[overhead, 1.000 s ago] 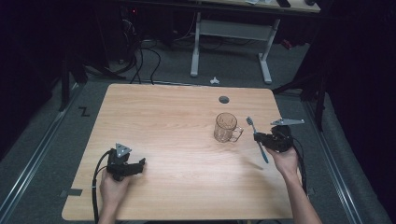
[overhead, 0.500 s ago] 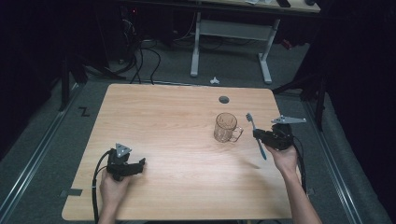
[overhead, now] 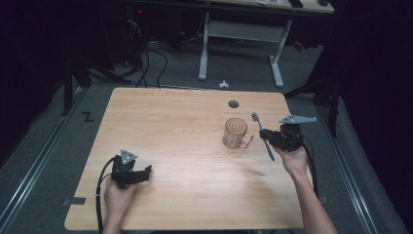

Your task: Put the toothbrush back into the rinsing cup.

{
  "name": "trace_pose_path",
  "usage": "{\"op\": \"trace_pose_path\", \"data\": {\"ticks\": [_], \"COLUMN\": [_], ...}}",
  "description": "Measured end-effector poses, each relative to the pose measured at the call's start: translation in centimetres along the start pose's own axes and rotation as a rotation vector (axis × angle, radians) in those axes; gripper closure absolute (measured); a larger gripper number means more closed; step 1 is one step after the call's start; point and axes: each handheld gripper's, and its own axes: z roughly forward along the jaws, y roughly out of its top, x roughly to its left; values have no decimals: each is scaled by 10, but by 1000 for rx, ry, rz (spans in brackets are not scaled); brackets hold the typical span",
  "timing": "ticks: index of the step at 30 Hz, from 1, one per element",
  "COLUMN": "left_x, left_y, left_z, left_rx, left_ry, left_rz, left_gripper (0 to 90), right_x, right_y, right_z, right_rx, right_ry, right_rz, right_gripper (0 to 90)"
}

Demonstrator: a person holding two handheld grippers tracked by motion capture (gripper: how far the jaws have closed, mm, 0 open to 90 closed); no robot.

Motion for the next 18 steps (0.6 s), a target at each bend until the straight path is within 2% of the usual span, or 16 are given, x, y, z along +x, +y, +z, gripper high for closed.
{"op": "trace_pose_path", "data": {"ticks": [10,18], "left_x": [-1,-1], "left_y": [0,0], "left_z": [0,0], "left_rx": [0,0], "left_ry": [-5,-5], "left_rz": [7,7], "left_gripper": [188,188], "right_x": [4,3], "right_y": [11,20], "right_z": [2,0], "right_rx": [-21,-65], "right_ry": [10,14], "right_rz": [-18,-16], "right_gripper": [796,796]}}
